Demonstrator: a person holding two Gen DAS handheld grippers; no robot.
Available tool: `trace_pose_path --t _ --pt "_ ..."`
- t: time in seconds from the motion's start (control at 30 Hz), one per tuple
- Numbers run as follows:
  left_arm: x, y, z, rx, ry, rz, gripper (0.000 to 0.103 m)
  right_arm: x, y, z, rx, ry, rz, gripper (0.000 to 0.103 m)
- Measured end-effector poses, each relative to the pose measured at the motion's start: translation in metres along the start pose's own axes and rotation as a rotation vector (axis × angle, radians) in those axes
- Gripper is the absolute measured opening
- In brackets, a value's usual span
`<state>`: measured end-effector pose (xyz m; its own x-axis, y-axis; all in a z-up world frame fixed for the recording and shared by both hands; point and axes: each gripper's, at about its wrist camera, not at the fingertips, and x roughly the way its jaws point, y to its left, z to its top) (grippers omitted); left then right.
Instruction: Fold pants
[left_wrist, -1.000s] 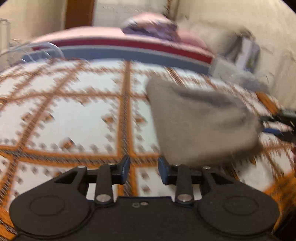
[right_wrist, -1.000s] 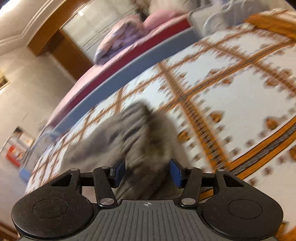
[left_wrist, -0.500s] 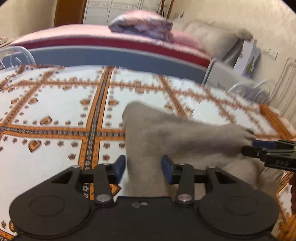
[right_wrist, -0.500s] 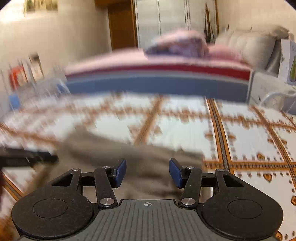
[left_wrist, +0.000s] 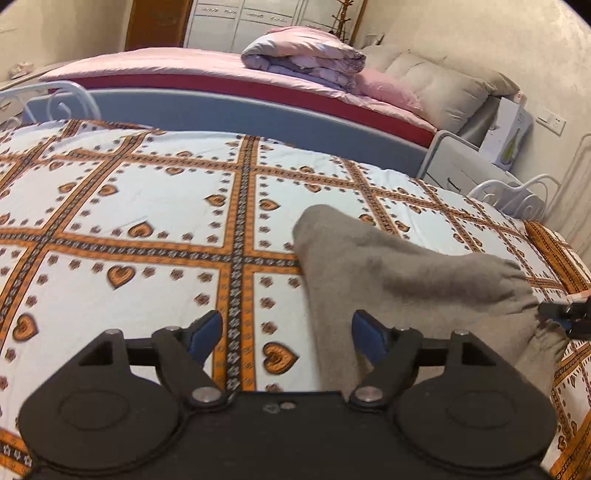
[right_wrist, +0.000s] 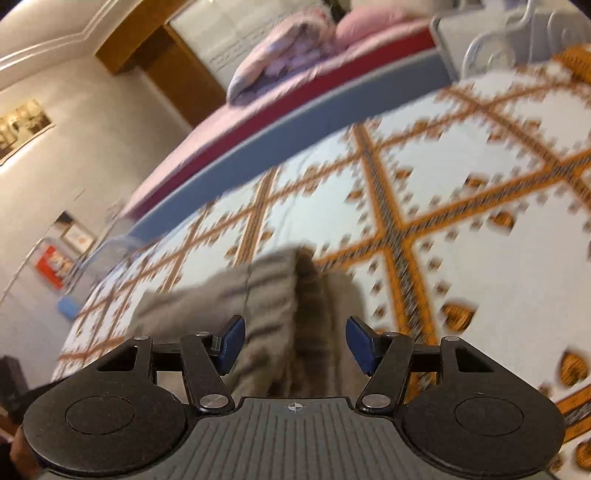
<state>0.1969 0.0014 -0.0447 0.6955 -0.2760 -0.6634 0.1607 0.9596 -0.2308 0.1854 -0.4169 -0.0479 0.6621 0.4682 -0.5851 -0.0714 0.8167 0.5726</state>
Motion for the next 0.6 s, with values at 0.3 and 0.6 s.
trace_pose_path --t 0.3,0.6 --pt "-0.003 -0.004 -0.001 0.023 -0.005 0.034 0.07 0.021 -0.006 -0.015 0.084 0.07 0.002 0.067" --pt "-0.001 -0.008 0.0 0.038 0.0 0.024 0.071 0.023 0.017 -0.02 -0.051 0.069 -0.011 0.045"
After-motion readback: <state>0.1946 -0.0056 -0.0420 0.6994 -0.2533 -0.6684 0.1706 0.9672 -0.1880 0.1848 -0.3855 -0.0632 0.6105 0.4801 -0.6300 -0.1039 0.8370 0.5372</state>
